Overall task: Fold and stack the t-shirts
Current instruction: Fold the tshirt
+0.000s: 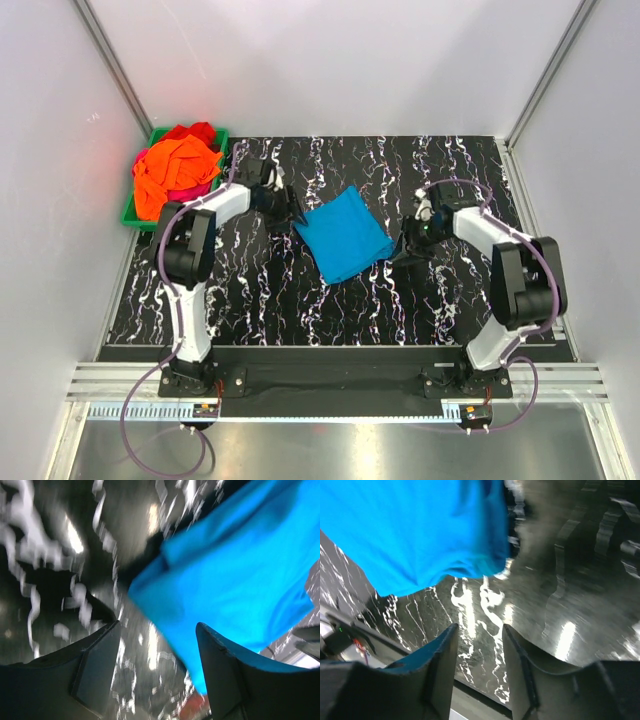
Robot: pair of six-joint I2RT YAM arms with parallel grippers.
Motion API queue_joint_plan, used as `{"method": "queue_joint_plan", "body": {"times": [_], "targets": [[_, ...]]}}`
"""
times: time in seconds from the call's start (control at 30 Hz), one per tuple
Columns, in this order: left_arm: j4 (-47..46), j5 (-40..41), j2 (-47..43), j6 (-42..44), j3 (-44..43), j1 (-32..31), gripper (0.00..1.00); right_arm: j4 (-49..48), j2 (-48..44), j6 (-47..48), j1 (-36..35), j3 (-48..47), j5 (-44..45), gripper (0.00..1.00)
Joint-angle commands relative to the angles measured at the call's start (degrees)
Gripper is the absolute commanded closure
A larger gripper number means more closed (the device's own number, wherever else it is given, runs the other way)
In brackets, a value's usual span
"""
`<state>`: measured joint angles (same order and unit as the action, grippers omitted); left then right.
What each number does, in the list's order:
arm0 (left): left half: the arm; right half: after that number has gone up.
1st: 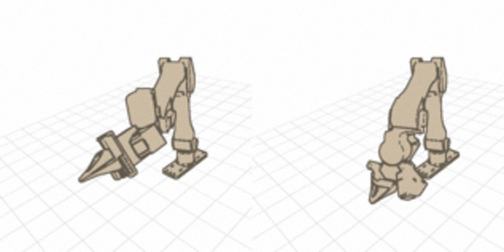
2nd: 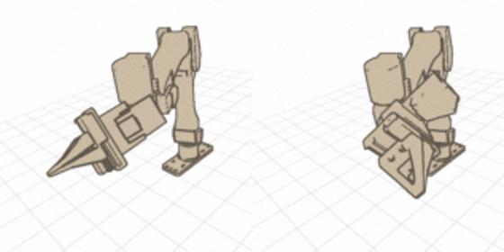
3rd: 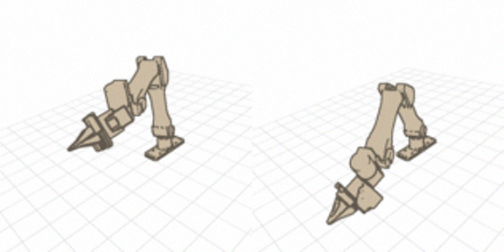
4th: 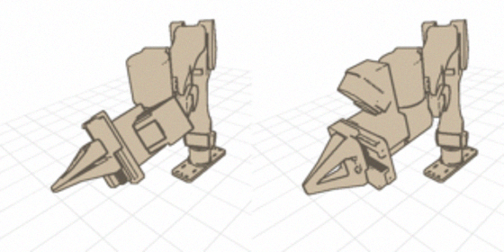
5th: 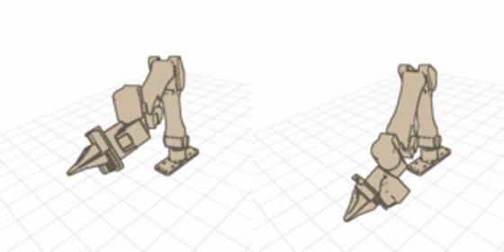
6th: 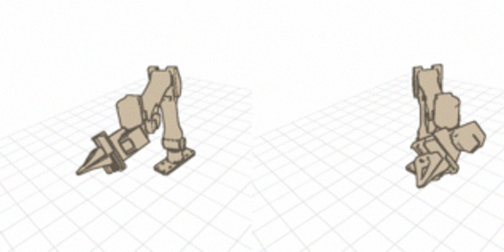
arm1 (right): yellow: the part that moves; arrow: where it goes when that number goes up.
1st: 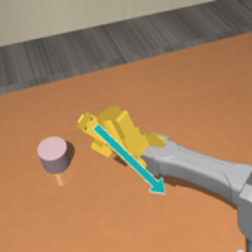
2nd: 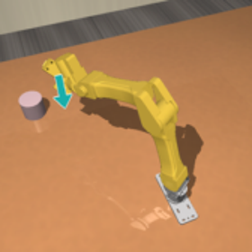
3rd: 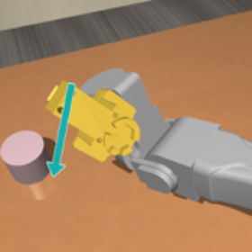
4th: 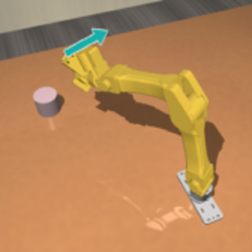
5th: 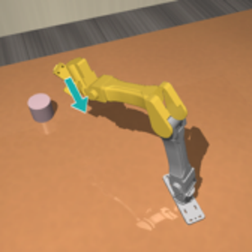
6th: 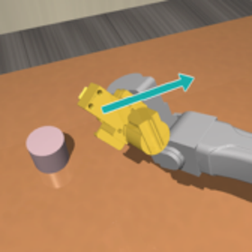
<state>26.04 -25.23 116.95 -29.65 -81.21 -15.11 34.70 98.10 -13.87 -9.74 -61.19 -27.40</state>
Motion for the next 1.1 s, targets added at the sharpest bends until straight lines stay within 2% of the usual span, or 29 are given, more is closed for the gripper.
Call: {"method": "queue_joint_plan", "body": {"times": [0.0,0.1,0.23,0.37,0.53,0.57,0.63,0.7,0.73,0.77,0.87,0.97,1.07], "targets": [[0.14,0.34,2.32,4.68,-6.93,-0.18,0.33,-1.56,-5.81,-3.44,0.86,0.46,2.00,0.49],[2.61,5.17,3.37,7.06,-7.21,-0.09,0.31,-2.52,-7.57,-6.51,0.86,0.10,-0.28,0.47],[1.03,7.04,3.20,8.03,-6.15,0.08,0.30,-3.23,-10.30,-8.28,0.77,-0.77,-2.04,0.46],[0.06,5.11,4.52,8.38,-6.94,0.00,0.33,-2.09,-11.97,-8.72,0.77,-2.18,-2.22,0.45],[-4.06,1.51,3.56,7.42,-3.35,0.00,0.40,-0.77,-13.29,-8.72,0.77,-3.23,0.06,0.45],[-4.33,1.16,3.73,7.06,-2.99,0.00,0.43,-0.60,-13.46,-8.98,0.77,-3.41,1.11,0.45],[-4.51,-0.16,3.90,6.36,-2.73,0.00,0.54,0.28,-13.55,-10.21,0.86,-4.20,2.52,0.45],[-4.95,-2.52,3.47,5.75,-1.77,-0.09,0.74,0.28,-13.64,-10.91,0.77,-4.73,2.79,0.44],[-4.86,-3.15,3.03,4.96,-1.24,-0.09,0.91,0.20,-13.82,-11.00,0.77,-4.90,2.61,0.44],[-4.08,-2.98,1.55,4.34,-0.71,-0.27,0.98,0.02,-13.82,-11.27,0.77,-4.91,2.35,0.44],[-2.40,-3.15,-2.67,1.62,4.37,-0.35,1.00,-0.16,-13.29,-10.83,0.69,-4.91,2.52,0.44],[-3.01,-3.68,-11.01,-2.68,16.38,-1.14,1.00,-0.07,-11.36,-9.95,0.77,-5.08,2.44,0.43],[-2.58,-4.65,-18.84,-6.12,23.78,-4.04,1.00,-1.47,-10.13,-9.60,0.60,-5.26,1.83,0.42]]}}
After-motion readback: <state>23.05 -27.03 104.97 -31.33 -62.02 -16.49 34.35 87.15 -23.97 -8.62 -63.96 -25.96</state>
